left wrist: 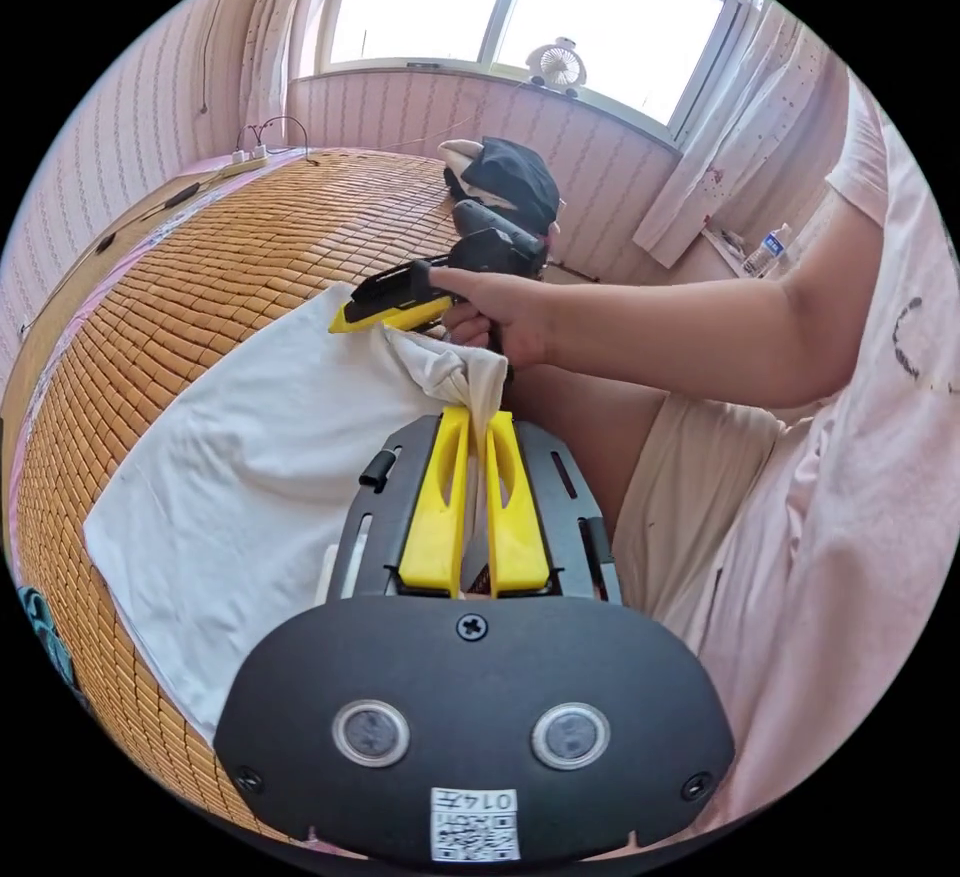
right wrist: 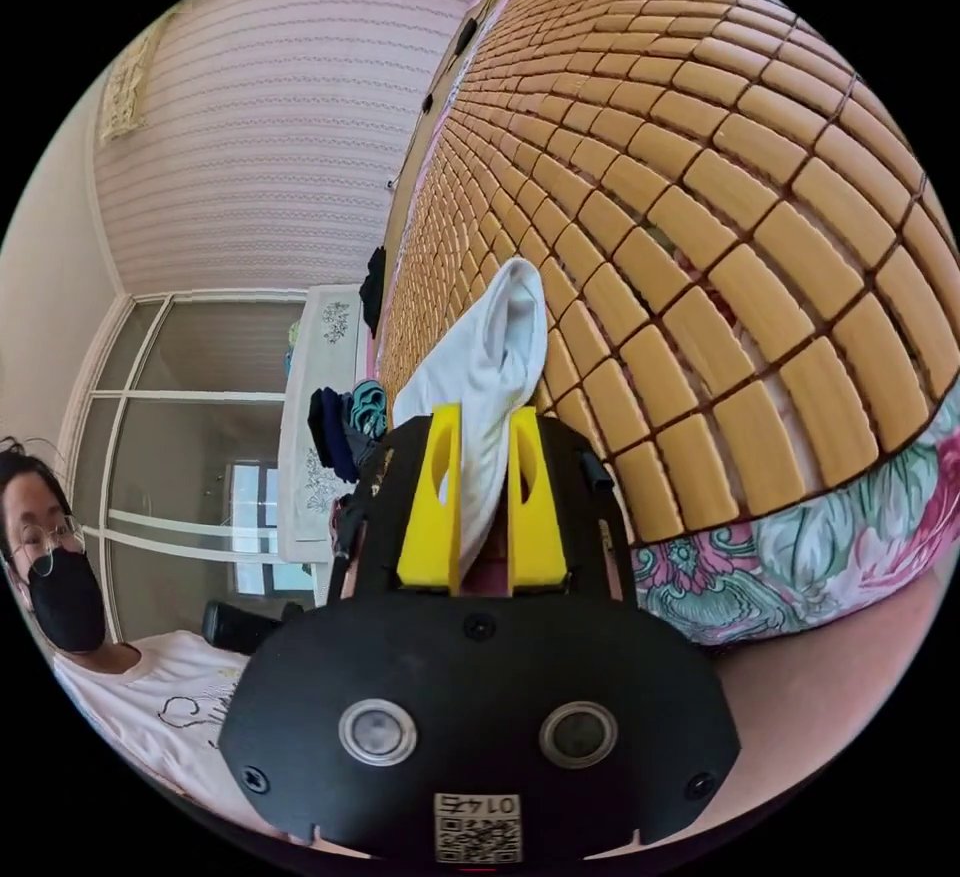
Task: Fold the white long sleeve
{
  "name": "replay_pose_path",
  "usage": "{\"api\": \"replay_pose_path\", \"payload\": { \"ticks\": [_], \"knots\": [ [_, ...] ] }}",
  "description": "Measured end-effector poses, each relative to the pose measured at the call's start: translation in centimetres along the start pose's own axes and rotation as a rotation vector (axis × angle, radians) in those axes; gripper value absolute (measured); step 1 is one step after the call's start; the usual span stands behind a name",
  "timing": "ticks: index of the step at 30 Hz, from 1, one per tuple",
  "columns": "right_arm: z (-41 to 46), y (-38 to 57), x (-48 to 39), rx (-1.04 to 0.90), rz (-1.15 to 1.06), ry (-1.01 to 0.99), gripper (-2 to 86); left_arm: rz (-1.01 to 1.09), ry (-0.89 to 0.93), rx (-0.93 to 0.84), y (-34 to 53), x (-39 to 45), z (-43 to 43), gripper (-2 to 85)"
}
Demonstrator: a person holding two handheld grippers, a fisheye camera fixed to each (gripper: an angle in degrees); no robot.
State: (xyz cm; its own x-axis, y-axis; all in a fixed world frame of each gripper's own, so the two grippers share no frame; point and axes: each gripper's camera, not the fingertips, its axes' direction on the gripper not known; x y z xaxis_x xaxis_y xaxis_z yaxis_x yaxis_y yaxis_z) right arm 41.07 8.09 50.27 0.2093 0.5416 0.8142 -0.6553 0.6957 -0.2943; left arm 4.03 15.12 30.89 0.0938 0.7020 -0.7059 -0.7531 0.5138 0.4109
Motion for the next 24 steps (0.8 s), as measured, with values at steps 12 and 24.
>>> {"api": "replay_pose_path", "payload": {
  "ticks": [12, 24],
  "knots": [
    [-5.9, 0.6, -15.0, -0.001, -0.432, 0.216, 2.3, -0.200, 0.086, 0.328, -0.5, -4.3, -4.9, 0.5],
    [23.0, 4.9, -21.3, -0.447, -0.562, 0.570, 7.0, -0.804, -0.116, 0.091, 9.1, -15.7, -5.7, 3.8]
  ]
}}
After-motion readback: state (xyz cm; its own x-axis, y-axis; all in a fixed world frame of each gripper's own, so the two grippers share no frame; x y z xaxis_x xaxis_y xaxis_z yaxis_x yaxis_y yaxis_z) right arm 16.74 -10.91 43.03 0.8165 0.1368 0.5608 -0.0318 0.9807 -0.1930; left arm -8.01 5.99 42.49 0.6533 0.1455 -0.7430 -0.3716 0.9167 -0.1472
